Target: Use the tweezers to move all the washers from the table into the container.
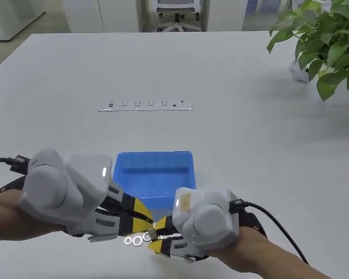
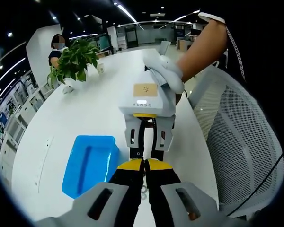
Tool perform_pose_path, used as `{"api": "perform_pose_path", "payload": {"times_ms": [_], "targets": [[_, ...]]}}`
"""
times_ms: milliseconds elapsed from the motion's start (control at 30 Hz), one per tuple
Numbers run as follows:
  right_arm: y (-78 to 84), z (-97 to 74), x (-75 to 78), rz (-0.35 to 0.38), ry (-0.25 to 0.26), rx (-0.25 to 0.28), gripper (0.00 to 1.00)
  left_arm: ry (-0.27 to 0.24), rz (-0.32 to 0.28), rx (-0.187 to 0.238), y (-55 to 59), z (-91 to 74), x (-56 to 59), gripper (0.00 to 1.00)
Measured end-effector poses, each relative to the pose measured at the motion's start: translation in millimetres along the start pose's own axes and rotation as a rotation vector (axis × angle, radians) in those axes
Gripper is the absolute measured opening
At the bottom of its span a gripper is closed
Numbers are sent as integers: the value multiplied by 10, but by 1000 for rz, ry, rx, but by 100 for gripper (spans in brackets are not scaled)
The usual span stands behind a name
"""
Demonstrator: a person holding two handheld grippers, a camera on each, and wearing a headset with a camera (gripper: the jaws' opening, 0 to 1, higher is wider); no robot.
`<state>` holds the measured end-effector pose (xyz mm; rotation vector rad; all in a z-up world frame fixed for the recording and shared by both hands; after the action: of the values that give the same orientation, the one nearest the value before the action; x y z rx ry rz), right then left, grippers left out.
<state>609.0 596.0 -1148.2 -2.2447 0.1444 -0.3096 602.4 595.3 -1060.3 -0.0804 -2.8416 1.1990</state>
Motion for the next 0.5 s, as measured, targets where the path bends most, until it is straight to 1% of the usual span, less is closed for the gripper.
{"api": "perform_pose_path", "payload": {"times_ms": [167,267,367,500], "targets": [[10,14,8,6,-3,1,13,0,-3,5,-7,2,-31,5],[22,19,12,9,-2,-1,14,3,-14,13,-9,4,-59,5],[31,14,8,12,-3,-1,15,12,-26,31,-10,7,-104,5],[32,8,15,17,3,2,15,28,-30,35,-26,17,-104,5]]}}
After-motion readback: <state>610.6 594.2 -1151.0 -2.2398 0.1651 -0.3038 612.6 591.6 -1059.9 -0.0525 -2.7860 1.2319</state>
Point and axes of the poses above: the centre of the closed fingertips' face, and the gripper's own axes: z roughly forward along the fingers, x roughly to its right, y roughly out of its underside, the point moved 2 cm from there along -z, roughly backward along the fingers, and after that the axes turned 12 degrees about y, right-handed, at the moved point
